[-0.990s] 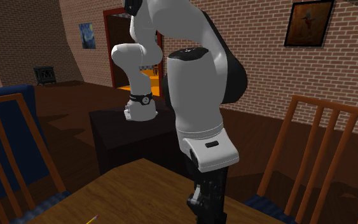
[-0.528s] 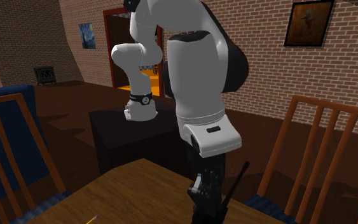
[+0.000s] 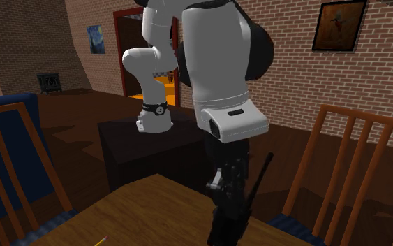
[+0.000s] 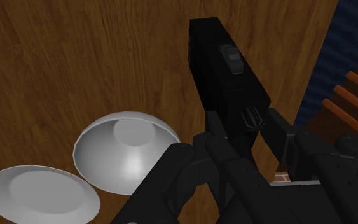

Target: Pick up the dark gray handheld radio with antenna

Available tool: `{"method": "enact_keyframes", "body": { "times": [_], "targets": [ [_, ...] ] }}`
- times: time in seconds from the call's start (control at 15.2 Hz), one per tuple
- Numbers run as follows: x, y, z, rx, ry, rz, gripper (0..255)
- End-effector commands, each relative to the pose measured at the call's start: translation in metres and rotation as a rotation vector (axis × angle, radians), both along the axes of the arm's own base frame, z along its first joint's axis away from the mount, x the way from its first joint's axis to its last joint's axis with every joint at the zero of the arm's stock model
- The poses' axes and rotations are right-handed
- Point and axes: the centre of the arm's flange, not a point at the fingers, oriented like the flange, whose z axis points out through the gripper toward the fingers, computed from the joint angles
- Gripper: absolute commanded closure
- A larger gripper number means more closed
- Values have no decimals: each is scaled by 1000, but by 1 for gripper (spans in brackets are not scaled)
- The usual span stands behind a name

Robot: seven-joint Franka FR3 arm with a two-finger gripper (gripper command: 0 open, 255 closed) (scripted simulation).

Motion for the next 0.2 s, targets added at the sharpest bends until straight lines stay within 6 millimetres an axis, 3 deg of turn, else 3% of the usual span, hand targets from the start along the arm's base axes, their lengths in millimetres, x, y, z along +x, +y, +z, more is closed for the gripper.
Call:
{"method": "enact_keyframes", "body": {
  "times": [0.0,0.13],
  "targets": [
    [1,0,10,0,0,0,255],
    [1,0,11,0,0,0,255]
  ]
}}
